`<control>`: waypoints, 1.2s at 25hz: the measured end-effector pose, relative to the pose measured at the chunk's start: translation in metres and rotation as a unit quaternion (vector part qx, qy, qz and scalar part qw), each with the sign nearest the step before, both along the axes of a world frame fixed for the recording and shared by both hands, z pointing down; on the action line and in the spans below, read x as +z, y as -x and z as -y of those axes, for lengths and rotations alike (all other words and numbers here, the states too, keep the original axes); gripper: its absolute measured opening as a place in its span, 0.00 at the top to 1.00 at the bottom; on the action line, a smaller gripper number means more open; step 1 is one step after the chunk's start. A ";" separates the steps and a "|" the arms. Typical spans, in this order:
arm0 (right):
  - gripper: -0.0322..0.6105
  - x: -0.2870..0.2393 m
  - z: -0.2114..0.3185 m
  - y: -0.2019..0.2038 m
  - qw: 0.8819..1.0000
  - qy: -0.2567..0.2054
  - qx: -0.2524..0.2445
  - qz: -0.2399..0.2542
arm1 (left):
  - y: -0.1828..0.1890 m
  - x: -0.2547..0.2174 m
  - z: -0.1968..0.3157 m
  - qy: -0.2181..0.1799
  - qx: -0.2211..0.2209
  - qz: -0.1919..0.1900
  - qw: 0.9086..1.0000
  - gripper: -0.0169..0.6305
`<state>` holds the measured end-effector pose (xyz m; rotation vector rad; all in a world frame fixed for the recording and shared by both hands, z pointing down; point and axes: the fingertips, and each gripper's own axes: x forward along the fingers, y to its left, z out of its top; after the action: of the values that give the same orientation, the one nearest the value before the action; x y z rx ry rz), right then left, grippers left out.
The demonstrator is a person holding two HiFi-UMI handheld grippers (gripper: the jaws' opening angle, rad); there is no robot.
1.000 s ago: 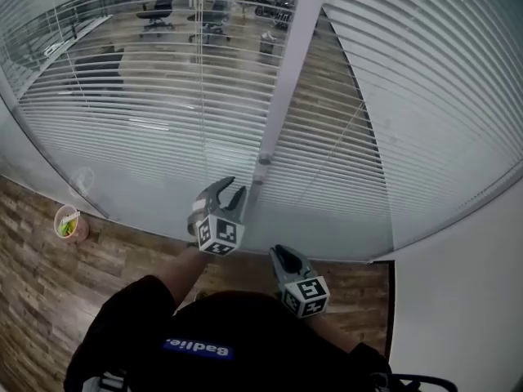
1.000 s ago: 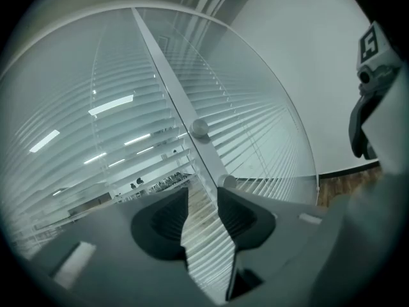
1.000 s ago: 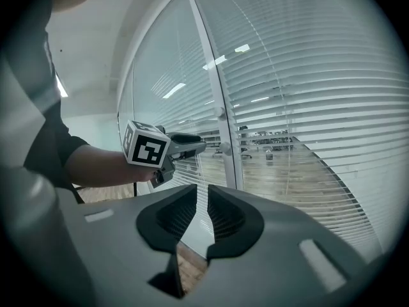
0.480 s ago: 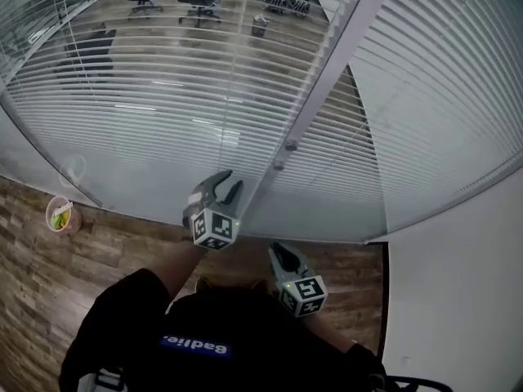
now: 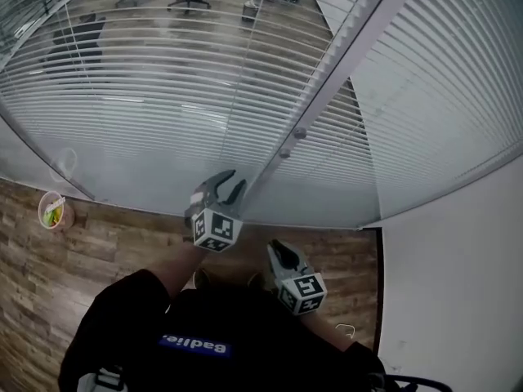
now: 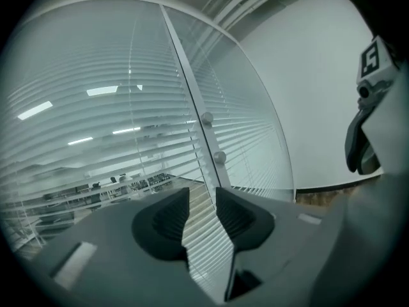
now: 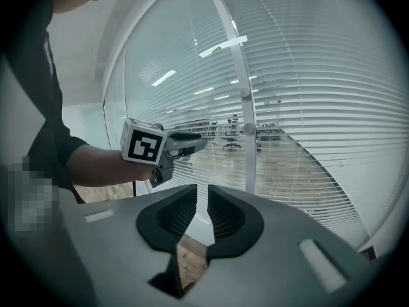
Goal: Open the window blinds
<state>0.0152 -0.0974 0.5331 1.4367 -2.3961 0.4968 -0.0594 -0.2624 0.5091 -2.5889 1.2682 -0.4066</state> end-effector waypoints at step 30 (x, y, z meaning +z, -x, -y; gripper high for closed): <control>0.87 0.011 -0.075 -0.051 0.991 -0.001 -0.081 0.111 | -0.042 -0.037 -0.162 0.048 -0.028 -0.014 0.998 0.80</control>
<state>0.0662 -0.0223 0.5437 1.2295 -2.6597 0.6424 -0.0178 -0.1004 0.4716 -2.6521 1.3649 -0.4555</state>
